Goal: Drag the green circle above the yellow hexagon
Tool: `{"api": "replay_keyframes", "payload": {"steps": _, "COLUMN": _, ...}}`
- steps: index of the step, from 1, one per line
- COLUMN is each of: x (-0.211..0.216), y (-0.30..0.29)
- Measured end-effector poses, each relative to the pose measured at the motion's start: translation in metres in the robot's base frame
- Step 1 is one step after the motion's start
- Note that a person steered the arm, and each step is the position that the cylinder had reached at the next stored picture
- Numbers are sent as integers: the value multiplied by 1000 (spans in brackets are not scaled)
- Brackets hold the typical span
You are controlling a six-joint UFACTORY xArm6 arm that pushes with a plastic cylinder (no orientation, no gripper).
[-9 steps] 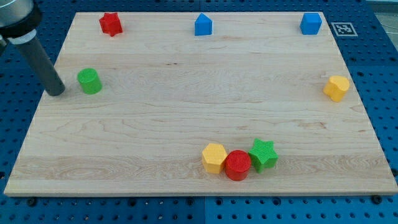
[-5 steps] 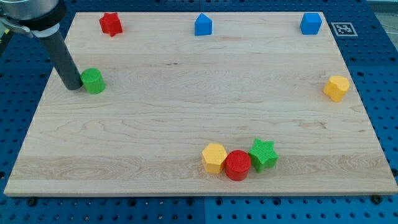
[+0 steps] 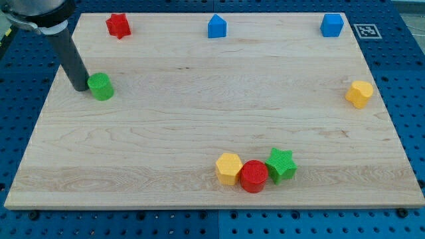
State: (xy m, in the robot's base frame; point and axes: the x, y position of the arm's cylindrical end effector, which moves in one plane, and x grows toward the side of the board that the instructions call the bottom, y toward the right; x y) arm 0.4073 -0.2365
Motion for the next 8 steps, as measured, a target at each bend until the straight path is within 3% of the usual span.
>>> {"api": "replay_keyframes", "payload": {"steps": 5, "x": 3, "y": 105}}
{"api": "replay_keyframes", "payload": {"steps": 8, "x": 28, "y": 143}}
